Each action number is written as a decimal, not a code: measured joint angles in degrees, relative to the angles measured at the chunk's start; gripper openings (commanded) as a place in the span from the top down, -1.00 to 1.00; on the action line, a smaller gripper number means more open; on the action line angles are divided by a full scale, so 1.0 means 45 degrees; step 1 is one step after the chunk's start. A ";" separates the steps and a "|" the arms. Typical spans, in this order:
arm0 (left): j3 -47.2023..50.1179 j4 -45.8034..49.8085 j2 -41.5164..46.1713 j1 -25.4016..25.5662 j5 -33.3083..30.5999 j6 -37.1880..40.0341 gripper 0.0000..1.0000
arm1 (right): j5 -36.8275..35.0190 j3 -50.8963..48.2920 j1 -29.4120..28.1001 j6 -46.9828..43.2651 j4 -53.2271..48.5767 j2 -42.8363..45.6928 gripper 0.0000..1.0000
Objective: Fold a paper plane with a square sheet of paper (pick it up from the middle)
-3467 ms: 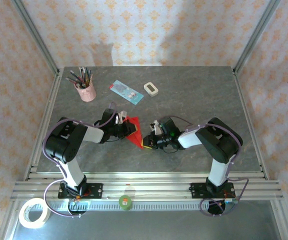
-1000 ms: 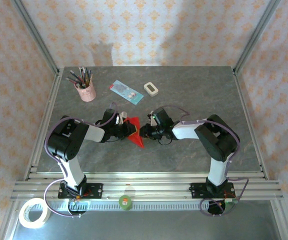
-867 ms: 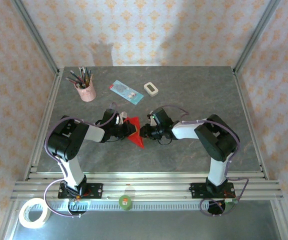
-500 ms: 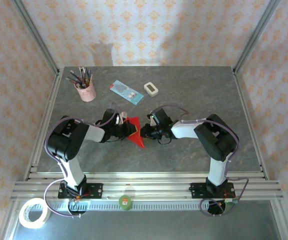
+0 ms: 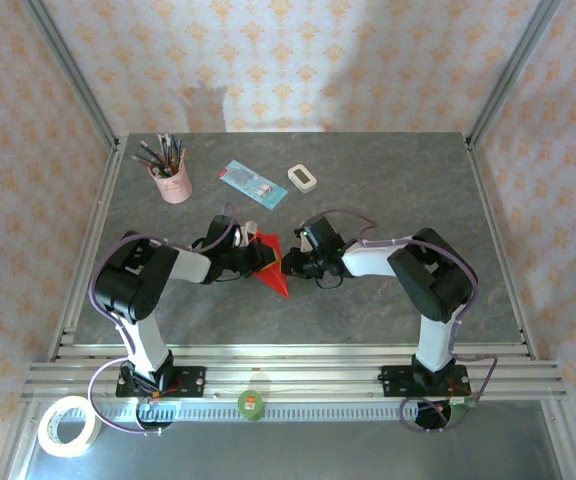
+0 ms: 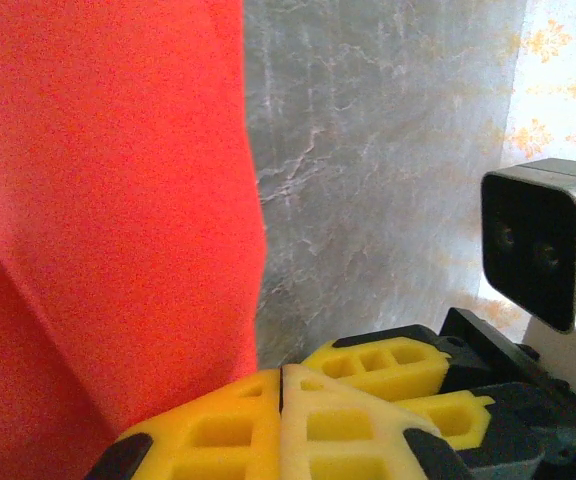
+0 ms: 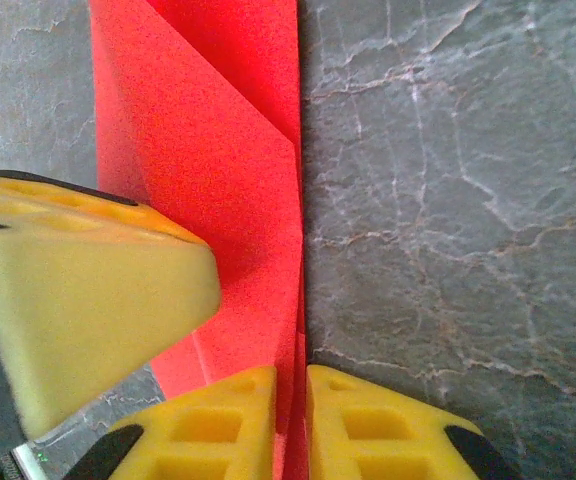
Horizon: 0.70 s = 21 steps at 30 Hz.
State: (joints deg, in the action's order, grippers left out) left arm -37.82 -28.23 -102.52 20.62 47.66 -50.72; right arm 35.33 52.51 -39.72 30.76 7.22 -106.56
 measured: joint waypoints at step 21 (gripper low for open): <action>-0.0175 0.0175 -0.0418 0.0087 -0.0034 0.0058 0.88 | -0.0112 0.0155 -0.0034 -0.0005 -0.0272 -0.0073 0.71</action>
State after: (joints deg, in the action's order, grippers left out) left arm -38.61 -27.44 -104.40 21.02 47.51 -50.46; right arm 34.83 53.21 -39.88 30.74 6.00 -106.89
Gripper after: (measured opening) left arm 0.063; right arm 0.147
